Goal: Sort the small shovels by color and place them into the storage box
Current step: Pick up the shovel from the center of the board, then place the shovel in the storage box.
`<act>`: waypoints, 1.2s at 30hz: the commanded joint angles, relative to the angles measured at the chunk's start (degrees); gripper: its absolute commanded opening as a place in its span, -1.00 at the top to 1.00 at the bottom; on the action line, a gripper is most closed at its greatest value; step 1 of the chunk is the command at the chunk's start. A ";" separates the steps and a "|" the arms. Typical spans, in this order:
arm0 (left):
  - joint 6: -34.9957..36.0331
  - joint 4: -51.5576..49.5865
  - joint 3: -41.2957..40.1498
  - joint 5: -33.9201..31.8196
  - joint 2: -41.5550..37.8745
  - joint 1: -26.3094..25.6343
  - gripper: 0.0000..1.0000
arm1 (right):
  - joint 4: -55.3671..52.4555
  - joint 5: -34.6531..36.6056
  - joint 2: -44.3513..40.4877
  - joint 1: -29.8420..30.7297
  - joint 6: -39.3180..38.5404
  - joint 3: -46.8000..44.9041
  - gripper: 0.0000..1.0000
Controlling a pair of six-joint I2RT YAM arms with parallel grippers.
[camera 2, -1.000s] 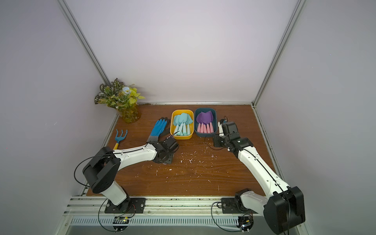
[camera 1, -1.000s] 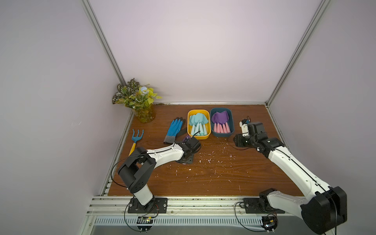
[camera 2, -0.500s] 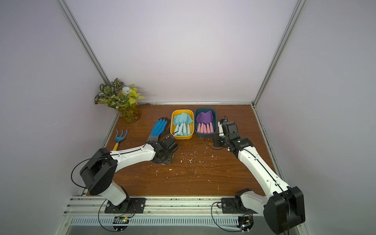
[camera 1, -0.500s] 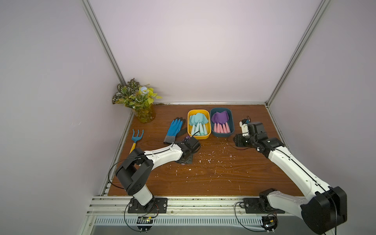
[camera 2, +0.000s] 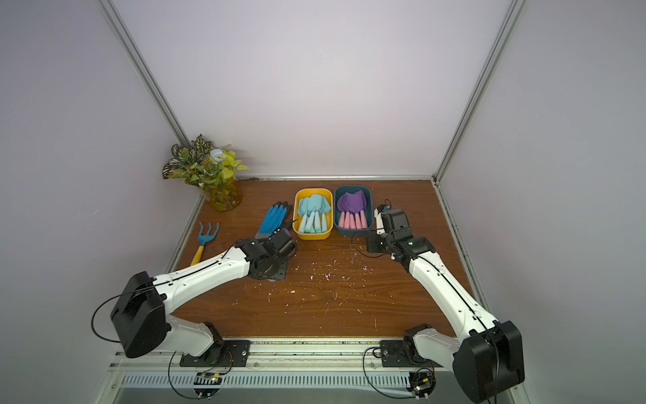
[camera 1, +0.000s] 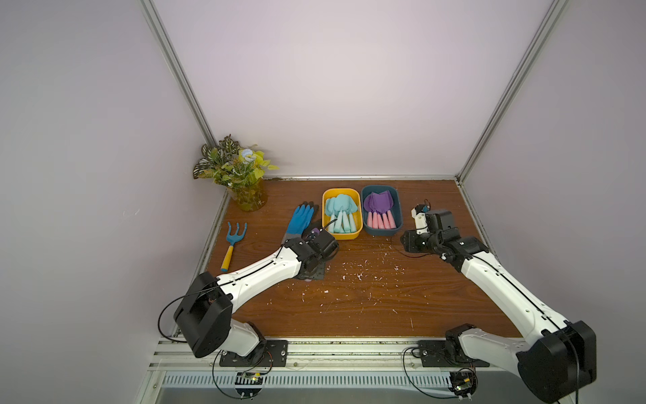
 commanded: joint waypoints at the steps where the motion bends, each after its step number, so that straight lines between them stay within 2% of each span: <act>1: 0.26 -1.87 5.75 0.10 -0.87 -0.49 0.84 | -0.37 0.24 -2.57 -0.11 -0.36 -0.34 0.04; 8: 4.29 -1.54 22.02 3.53 7.78 -0.52 0.85 | -2.35 3.36 -6.05 -0.06 0.42 0.29 0.03; 15: 7.39 -1.72 44.89 8.20 21.40 -0.44 0.88 | -4.87 7.65 -8.72 -0.30 0.50 2.34 0.02; 21: 7.51 -1.64 60.93 13.89 33.82 -0.55 0.93 | -5.49 8.98 -9.65 -0.43 0.84 2.80 0.03; 26: 6.71 -1.71 70.53 17.43 42.47 -0.65 0.95 | -5.75 9.89 -10.16 -0.70 0.79 3.25 0.03; 36: 4.87 -1.37 84.71 18.85 56.08 -0.62 0.95 | -5.84 10.31 -10.71 -1.09 0.29 2.66 0.03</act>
